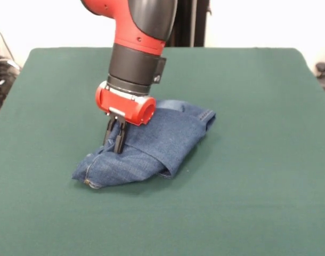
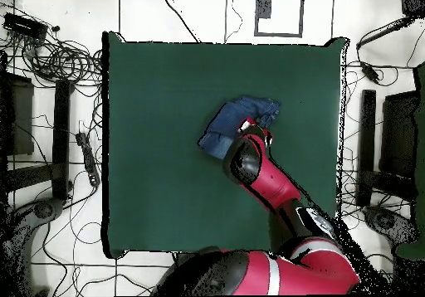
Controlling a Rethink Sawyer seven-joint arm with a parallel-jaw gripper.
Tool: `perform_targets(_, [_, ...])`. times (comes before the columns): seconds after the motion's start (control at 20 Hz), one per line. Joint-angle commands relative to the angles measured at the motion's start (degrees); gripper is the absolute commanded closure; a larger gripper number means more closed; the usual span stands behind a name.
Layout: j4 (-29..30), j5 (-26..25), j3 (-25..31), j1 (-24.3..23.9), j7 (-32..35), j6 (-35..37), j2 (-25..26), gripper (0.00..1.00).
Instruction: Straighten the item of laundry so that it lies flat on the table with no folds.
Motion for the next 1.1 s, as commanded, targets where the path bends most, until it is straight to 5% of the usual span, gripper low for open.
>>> perform_targets(0.05, [-0.45,0.55,-0.82,-0.32,5.01,17.61,0.19,1.0])
perform_targets(0.3, [-0.06,-2.18,0.48,-2.08,5.09,16.86,0.47,1.0])
perform_targets(0.45, [1.23,-1.92,-3.26,1.44,5.09,18.43,-3.12,1.0])
perform_targets(0.7, [0.71,0.15,-19.78,14.75,5.53,28.8,-9.95,1.0])
perform_targets(1.1, [-2.94,-1.03,-35.2,27.58,9.6,33.07,-9.91,1.0])
